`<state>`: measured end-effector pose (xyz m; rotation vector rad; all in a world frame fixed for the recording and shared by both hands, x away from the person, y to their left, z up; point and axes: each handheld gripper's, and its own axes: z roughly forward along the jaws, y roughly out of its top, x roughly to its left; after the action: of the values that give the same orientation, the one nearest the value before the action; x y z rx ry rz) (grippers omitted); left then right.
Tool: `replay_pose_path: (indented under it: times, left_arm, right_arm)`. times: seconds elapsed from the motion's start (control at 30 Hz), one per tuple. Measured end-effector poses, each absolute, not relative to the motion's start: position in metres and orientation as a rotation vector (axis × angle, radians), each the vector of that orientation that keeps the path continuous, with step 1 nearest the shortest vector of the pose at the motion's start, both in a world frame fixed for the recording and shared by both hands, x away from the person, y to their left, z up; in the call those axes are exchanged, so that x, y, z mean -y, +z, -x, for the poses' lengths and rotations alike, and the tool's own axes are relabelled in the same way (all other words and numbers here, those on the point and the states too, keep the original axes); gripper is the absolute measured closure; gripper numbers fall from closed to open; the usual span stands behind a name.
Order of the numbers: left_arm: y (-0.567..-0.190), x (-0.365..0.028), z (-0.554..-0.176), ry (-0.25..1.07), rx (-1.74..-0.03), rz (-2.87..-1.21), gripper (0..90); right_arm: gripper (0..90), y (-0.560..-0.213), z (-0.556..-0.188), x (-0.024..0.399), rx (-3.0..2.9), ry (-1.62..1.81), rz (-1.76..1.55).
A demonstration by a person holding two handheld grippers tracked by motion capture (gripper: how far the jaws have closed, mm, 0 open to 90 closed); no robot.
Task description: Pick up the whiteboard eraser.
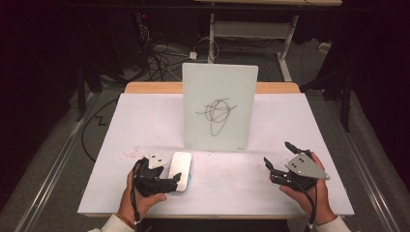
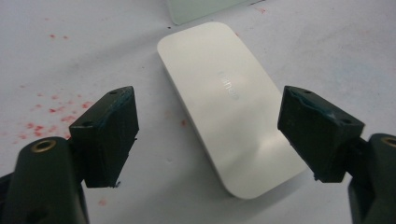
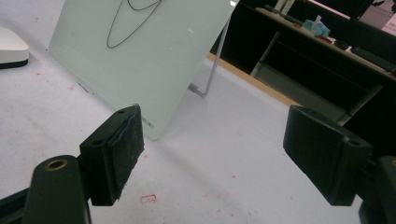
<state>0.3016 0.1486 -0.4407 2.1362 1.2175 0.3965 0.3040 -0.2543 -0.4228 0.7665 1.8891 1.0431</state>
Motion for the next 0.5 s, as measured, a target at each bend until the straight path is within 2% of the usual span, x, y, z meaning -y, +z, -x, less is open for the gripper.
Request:
replay_pose_path:
  times: [0.5]
  left_arm:
    - [-0.455, -0.111, -0.328, 0.425, -1.285, -2.23, 15.3]
  right_arm:
    - [21.9, -0.428, -0.307, 0.252, -1.924, 1.011, -0.764]
